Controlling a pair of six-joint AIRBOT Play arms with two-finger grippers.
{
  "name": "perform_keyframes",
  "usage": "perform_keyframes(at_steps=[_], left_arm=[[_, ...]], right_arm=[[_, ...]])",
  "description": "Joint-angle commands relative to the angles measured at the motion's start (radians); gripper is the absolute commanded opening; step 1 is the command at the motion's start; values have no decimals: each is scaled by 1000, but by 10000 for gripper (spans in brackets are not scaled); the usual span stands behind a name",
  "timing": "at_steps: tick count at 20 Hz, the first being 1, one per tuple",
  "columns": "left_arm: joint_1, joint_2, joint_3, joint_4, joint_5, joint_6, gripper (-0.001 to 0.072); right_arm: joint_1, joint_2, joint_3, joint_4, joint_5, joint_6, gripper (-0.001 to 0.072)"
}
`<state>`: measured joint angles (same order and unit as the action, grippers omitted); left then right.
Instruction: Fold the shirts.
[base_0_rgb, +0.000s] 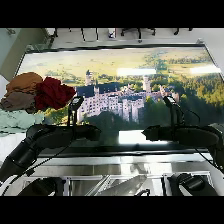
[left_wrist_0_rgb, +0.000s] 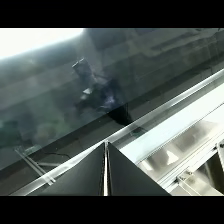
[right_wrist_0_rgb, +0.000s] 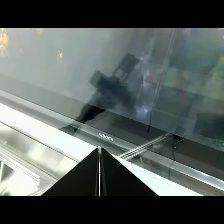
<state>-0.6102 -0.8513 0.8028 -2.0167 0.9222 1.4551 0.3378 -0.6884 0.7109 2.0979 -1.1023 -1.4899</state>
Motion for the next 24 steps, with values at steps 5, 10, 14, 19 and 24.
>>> perform_keyframes(at_steps=[5, 10, 14, 19, 24], left_arm=[[0, -1, -19, 0, -14, 0, 12], [0, -1, -19, 0, -14, 0, 12], [-1, -1, -19, -2, -61, 0, 12], [199, -10, 64, 126, -204, 0, 12], [667, -223, 251, 137, -129, 22, 692]], right_arm=[[0, 0, -3, 0, 3, 0, 23], [0, 0, -3, 0, 6, 0, 23], [0, 0, -3, 1, 12, 1, 23], [0, -1, -3, -1, 169, 1, 24], [-2, -70, -3, -4, 360, 1, 416]])
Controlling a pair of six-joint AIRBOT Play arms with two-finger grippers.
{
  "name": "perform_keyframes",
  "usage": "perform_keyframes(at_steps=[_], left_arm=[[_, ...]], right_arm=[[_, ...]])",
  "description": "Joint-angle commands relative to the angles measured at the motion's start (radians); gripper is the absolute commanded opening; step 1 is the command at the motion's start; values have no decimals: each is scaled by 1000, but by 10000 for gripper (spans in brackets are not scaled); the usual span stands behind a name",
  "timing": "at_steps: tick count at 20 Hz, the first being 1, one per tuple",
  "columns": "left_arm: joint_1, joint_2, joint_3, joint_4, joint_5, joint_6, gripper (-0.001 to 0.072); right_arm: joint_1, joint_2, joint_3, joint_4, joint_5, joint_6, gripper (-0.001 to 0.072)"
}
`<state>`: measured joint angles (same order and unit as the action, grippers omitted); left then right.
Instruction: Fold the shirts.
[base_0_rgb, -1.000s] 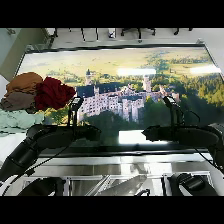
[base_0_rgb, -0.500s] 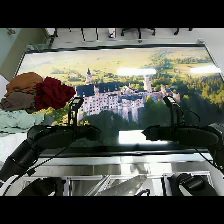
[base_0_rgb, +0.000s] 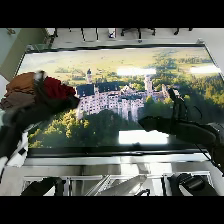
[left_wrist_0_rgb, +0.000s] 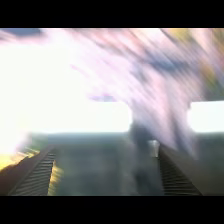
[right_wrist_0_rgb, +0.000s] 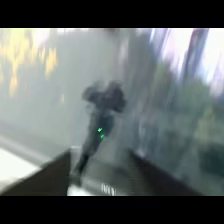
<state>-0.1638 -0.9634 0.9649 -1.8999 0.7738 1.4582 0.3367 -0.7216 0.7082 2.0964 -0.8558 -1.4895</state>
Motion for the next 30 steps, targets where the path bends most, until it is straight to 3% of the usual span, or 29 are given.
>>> perform_keyframes(at_steps=[1, 3, 4, 5, 6, 13, 14, 15, 16, 17, 19, 20, 25, 30], left_arm=[[268, -174, 116, 20, 25, 65, 692], [329, -314, 163, 21, 26, 124, 692], [347, -381, 185, 22, 28, 124, 692], [362, -454, 213, 22, 35, 124, 692], [372, -523, 242, 22, 47, 124, 692], [319, -835, 484, 21, 111, 123, 690], [306, -867, 525, 21, 134, 121, 617], [296, -893, 563, 23, 168, 121, 232], [290, -906, 595, 24, 201, 127, 12], [283, -909, 626, 23, 231, 126, 11], [261, -886, 682, 19, 271, 126, 11], [243, -861, 716, 11, 289, 126, 11], [83, -713, 914, -165, 469, 126, 11], [-143, -546, 1053, -170, 545, 31, 11]], right_arm=[[-1, -60, 0, -7, 128, 1, 416], [-1, -105, 0, -9, 139, 1, 418], [-1, -124, 0, -9, 143, 1, 463], [-1, -143, 0, -9, 151, 1, 576], [-1, -157, 0, -8, 158, 1, 604], [-59, -172, 0, -5, 156, 21, 603], [-65, -171, 0, -5, 156, 21, 602], [-66, -170, 0, -5, 156, 21, 602], [-66, -169, 0, -5, 156, 21, 601], [-66, -167, 1, -4, 151, 25, 574], [-67, -166, 4, 12, 137, 24, 290], [-69, -165, 9, 19, 130, 25, 224], [-216, -163, 92, 62, -14, 23, 227], [-413, -154, 195, 63, -240, -34, 236]])
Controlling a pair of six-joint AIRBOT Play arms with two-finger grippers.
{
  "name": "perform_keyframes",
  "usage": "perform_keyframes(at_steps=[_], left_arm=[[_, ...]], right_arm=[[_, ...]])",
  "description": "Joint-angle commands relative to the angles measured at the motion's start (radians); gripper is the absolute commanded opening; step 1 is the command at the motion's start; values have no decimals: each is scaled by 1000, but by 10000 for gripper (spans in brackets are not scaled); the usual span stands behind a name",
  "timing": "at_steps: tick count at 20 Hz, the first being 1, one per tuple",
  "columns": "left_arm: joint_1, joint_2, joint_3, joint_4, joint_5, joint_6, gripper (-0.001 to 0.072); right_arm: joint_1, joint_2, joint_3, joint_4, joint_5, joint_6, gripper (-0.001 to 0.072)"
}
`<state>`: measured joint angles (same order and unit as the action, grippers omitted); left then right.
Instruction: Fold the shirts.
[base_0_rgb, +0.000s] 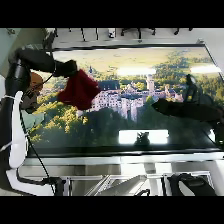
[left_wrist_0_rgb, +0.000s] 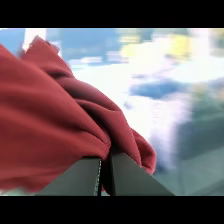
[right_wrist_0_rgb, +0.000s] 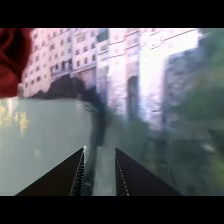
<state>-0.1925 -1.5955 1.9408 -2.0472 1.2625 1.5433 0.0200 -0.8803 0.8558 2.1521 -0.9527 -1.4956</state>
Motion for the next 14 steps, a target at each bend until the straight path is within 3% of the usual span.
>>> perform_keyframes(at_steps=[1, 2, 3, 8, 14], left_arm=[[-159, 119, 83, -21, 55, -64, 11], [-196, 141, 82, -3, 55, -69, 11], [-231, 150, 82, 32, 63, -96, 11], [-357, 144, -124, 111, 40, -135, 11], [-351, 144, -485, 106, -86, -134, 13]], right_arm=[[-121, 5, 48, 6, -174, -44, 301], [-138, 1, 45, 7, -198, -72, 470], [-141, -8, 42, 6, -221, -80, 531], [-133, -82, -29, 6, -219, -133, 530], [-132, -290, -52, 60, -192, -205, 531]])
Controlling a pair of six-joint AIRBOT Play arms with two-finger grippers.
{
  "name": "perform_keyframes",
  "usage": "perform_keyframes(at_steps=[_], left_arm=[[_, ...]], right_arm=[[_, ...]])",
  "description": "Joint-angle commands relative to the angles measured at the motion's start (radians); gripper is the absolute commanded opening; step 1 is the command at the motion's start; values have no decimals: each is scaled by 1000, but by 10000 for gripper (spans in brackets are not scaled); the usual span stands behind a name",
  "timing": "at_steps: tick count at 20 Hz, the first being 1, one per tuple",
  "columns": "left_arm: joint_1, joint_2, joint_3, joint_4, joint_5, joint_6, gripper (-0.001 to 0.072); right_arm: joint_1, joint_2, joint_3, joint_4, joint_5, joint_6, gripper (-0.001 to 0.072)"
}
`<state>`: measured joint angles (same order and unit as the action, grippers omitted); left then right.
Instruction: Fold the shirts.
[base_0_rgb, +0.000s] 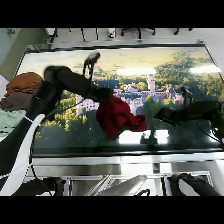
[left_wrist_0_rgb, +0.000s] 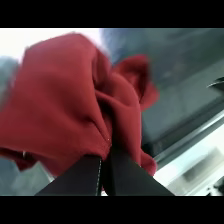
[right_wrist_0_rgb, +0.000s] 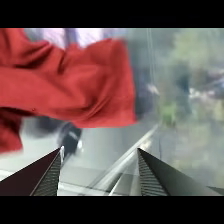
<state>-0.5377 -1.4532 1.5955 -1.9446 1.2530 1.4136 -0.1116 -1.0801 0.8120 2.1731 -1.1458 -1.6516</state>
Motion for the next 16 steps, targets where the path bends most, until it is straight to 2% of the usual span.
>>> perform_keyframes(at_steps=[1, 2, 3, 4, 6, 8, 10, 13, 16], left_arm=[[-5, 2, -166, 6, -98, -5, 14], [1, 2, -178, 5, -102, -4, 179], [14, 3, -177, -1, -88, -5, 544], [40, 9, -177, -28, -66, -5, 670], [135, 34, -178, -95, 31, -1, 670], [237, 70, -211, -93, 156, 0, 670], [310, 149, -352, -93, 169, -1, 671], [301, 257, -625, -172, -6, 0, 670], [192, 246, -813, -293, -233, 33, 670]], right_arm=[[-1, -115, -8, 55, -2, -56, 531], [-1, -132, -8, 63, -2, -67, 531], [-5, -137, -6, 66, 2, -69, 531], [-13, -138, 0, 65, 2, -74, 531], [-35, -143, 15, 66, 2, -80, 530], [-45, -168, 15, 77, 2, -81, 530], [-36, -217, 15, 112, 2, -107, 530], [-12, -301, 15, 226, 10, -179, 528], [45, -374, 19, 255, 51, -183, 526]])
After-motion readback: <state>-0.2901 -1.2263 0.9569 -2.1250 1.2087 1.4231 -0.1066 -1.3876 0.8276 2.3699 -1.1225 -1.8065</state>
